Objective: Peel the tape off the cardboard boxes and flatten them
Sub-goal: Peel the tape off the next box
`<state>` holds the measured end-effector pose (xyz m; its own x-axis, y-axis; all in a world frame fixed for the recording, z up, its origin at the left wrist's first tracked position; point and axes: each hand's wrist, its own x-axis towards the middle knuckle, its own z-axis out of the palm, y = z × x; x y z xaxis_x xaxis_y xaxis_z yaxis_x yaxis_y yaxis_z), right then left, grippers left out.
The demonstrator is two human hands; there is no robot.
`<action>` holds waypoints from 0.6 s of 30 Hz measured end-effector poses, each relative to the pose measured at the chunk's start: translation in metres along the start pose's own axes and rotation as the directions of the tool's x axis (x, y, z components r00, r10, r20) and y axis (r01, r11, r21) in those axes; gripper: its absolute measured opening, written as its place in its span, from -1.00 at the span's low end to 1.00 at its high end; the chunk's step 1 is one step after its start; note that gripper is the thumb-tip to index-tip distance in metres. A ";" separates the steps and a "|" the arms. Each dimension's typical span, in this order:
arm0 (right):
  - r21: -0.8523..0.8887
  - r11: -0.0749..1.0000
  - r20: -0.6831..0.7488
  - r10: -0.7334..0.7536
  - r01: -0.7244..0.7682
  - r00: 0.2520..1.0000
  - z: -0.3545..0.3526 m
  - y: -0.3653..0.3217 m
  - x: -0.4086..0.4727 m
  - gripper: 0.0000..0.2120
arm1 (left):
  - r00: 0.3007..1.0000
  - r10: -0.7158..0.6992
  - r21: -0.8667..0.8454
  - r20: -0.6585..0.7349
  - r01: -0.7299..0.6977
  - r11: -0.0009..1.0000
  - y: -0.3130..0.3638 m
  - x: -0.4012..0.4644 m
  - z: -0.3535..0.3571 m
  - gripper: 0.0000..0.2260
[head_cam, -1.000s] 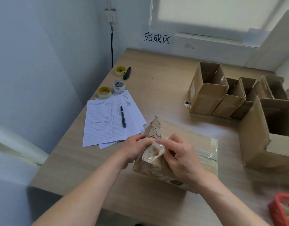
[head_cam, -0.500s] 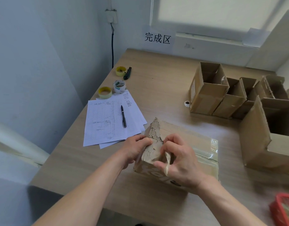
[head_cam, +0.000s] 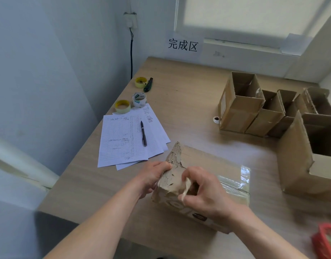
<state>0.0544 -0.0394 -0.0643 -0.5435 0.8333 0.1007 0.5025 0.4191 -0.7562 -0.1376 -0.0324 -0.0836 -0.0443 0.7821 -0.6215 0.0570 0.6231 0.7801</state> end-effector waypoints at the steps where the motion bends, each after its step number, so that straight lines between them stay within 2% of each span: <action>1: -0.024 0.999 0.007 -0.022 0.022 1.000 0.000 0.002 -0.001 -0.65 | 1.000 -0.009 -0.006 0.009 0.009 1.000 -0.002 0.001 0.000 -0.81; 2: -0.047 0.997 0.010 -0.063 0.063 0.998 0.000 0.003 -0.002 -0.64 | 1.000 -0.015 -0.012 0.015 0.015 1.000 -0.003 0.002 -0.001 -0.83; 4: -0.078 0.987 0.017 -0.142 0.143 0.990 0.003 0.004 -0.006 -0.85 | 1.000 -0.020 -0.022 0.020 0.021 1.000 -0.005 0.003 0.000 -0.84; 5: -0.066 0.988 0.019 -0.136 0.137 0.990 0.004 0.003 -0.007 -0.92 | 1.000 -0.018 -0.025 0.023 0.019 1.000 -0.006 0.004 0.000 -0.85; 6: 0.011 0.997 0.015 -0.082 0.082 0.996 0.004 0.003 -0.007 -0.93 | 1.000 -0.021 -0.023 0.023 0.021 1.000 -0.008 0.005 0.000 -0.85; 7: 0.182 0.983 0.013 0.022 -0.024 1.000 0.002 0.002 -0.008 -0.91 | 0.999 -0.033 -0.021 0.016 0.033 0.999 -0.010 0.005 -0.001 -0.84; 8: 0.412 0.902 0.007 0.136 -0.127 0.991 -0.002 0.002 -0.008 -0.90 | 0.999 -0.050 -0.028 0.006 0.051 0.998 -0.012 0.005 -0.003 -0.82; 10: 0.785 0.592 -0.017 0.313 -0.181 0.950 -0.013 0.006 -0.008 -0.85 | 0.997 -0.074 -0.044 0.006 0.074 0.996 -0.016 0.005 -0.008 -0.79; 11: 0.864 0.473 -0.033 0.394 -0.172 0.919 -0.017 0.011 -0.008 -0.81 | 0.997 -0.077 -0.037 0.021 0.078 0.996 -0.017 0.004 -0.009 -0.75; 12: 0.886 0.434 -0.061 0.457 -0.163 0.887 -0.019 0.013 -0.008 -0.74 | 0.997 -0.072 -0.024 0.039 0.073 0.997 -0.018 0.004 -0.009 -0.69; 13: 0.845 0.509 -0.131 0.493 -0.163 0.860 -0.021 0.014 -0.009 -0.70 | 0.997 -0.063 -0.016 0.053 0.064 0.998 -0.018 0.005 -0.007 -0.64; 14: 0.730 0.657 -0.229 0.497 -0.190 0.837 -0.020 0.014 -0.008 -0.70 | 0.997 -0.053 -0.015 0.061 0.054 0.998 -0.019 0.005 -0.005 -0.63; 15: 0.520 0.823 -0.332 0.442 -0.229 0.833 -0.018 0.015 -0.008 -0.72 | 0.997 -0.048 -0.018 0.064 0.050 0.999 -0.019 0.006 -0.004 -0.65; 16: 0.270 0.928 -0.410 0.352 -0.256 0.842 -0.017 0.017 -0.009 -0.76 | 0.997 -0.043 -0.020 0.067 0.045 0.999 -0.021 0.008 -0.003 -0.71; 17: 0.024 0.966 -0.449 0.240 -0.257 0.861 -0.016 0.021 -0.011 -0.82 | 0.997 -0.034 -0.026 0.069 0.035 0.999 -0.023 0.008 -0.003 -0.79; 18: -0.147 0.951 -0.457 0.179 -0.273 0.871 -0.017 0.025 -0.013 -0.84 | 0.998 -0.021 -0.044 0.067 0.024 0.999 -0.025 0.008 -0.004 -0.83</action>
<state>0.0856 -0.0336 -0.0738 -0.0761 0.9658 0.2478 0.7245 0.2243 -0.6517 -0.1437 -0.0418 -0.1081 0.0214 0.7667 -0.6416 0.0117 0.6415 0.7670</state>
